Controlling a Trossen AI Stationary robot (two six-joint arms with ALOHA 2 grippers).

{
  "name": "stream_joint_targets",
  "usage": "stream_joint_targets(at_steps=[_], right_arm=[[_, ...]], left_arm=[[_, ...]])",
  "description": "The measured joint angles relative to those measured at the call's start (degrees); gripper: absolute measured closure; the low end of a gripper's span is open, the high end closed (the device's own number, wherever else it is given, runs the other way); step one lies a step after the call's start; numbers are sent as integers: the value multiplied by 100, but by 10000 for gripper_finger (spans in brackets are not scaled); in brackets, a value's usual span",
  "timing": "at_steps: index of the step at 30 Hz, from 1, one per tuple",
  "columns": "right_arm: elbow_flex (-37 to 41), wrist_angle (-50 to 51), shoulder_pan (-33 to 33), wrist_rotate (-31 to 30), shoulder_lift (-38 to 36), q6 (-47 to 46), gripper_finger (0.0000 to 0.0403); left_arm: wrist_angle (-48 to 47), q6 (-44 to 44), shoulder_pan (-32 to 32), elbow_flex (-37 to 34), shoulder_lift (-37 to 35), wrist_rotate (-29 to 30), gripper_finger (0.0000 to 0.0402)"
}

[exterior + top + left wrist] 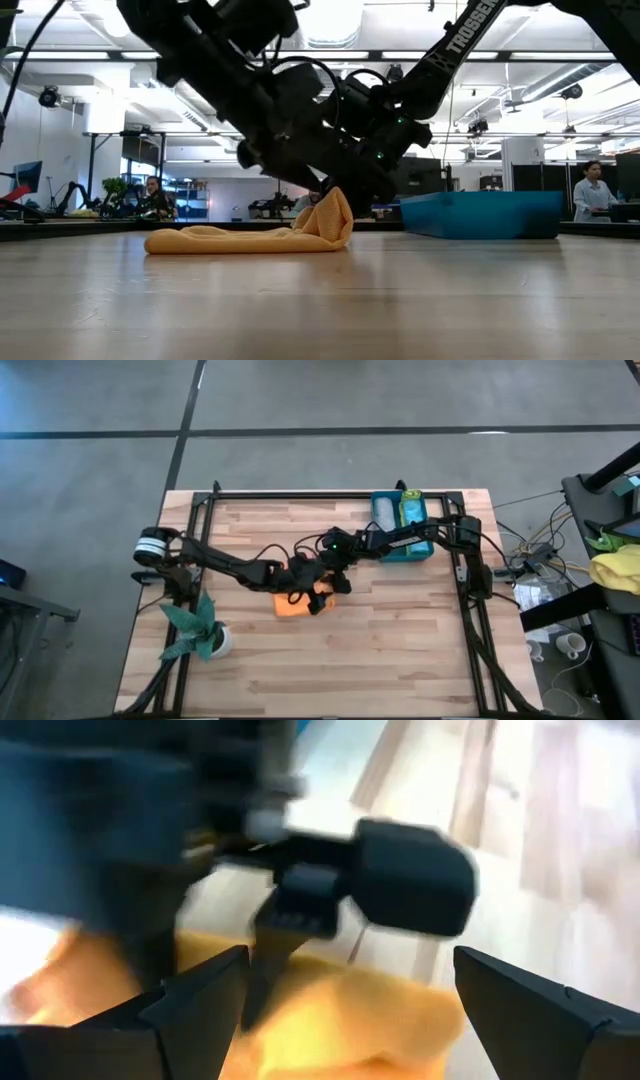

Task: Roll microfiber towels into tight, uniform cylinder then place into a basket
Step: Roll the orange towel

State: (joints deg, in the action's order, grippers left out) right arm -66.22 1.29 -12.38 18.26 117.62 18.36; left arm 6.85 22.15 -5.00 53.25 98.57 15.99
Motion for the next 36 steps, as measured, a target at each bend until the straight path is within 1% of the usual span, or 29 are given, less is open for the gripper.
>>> stream_joint_targets(at_steps=[2,6,11,14,21,27,31,36], right_arm=[[0,1,0,-7,0,1,211],[4,28,0,-5,-4,4,211],[1,145,0,-7,-11,15,211],[2,159,0,-7,-11,73,211],[34,261,-34,-39,-201,89,211],[26,295,-338,-41,-550,24,211],[33,367,-519,-35,-549,-36,211],[13,267,-483,-11,-426,97,211]], left_arm=[[258,2,-12,4,176,21,66],[276,2,-10,23,456,100,66],[-424,153,-128,17,372,-6,66],[-541,153,-204,5,327,-7,66],[-162,265,-244,-2,594,-58,66],[-150,307,-335,-2,690,-116,66],[-185,310,-398,-2,690,-142,66],[-174,310,-454,-2,685,-156,66]])
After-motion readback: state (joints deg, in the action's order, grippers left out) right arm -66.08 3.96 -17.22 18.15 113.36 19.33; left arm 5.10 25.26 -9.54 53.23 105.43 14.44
